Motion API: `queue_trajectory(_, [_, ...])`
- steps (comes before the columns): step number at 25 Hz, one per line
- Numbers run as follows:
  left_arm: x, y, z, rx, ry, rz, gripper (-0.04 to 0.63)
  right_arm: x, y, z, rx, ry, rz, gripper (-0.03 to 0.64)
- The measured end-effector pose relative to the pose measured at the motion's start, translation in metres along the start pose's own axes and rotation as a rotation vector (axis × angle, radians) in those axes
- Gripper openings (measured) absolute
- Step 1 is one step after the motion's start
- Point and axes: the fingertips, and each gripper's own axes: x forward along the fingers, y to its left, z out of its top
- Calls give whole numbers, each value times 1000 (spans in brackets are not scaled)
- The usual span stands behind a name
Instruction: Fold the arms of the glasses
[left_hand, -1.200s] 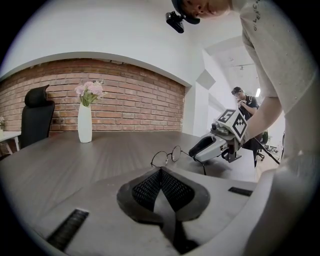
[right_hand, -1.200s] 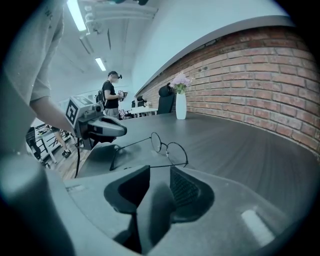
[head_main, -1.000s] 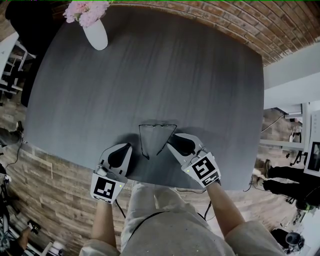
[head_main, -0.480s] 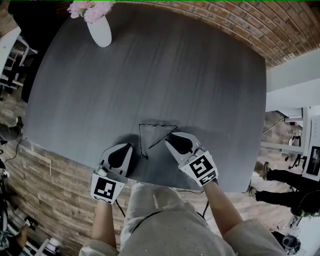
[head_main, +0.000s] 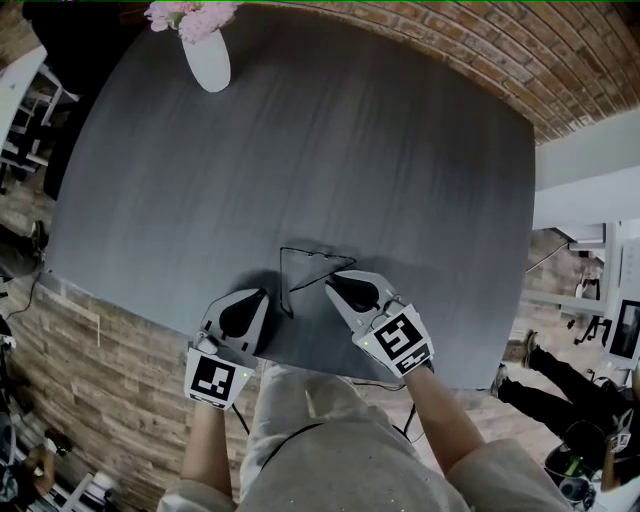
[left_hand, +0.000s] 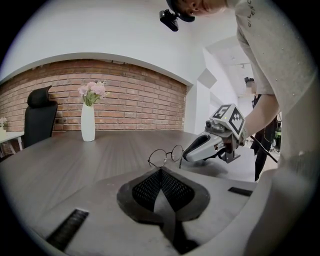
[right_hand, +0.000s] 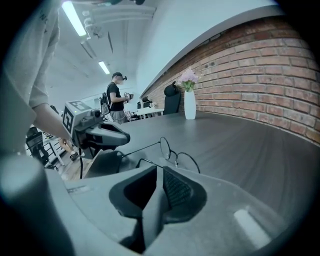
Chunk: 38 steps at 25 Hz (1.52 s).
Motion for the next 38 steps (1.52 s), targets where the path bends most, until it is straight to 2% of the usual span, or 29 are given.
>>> queue_trajectory(5, [1,-3,-1,18,5,-14,-2,4,4,4,6,2,7,8])
queue_trajectory(28, [-3,-4,-7,1,6,-19,-2,16,-15,14,210,-59,-95,8])
queue_trajectory(38, [-3,-9,-12,22,16,-36,-2,17,-21,17,270,-75,-128,8])
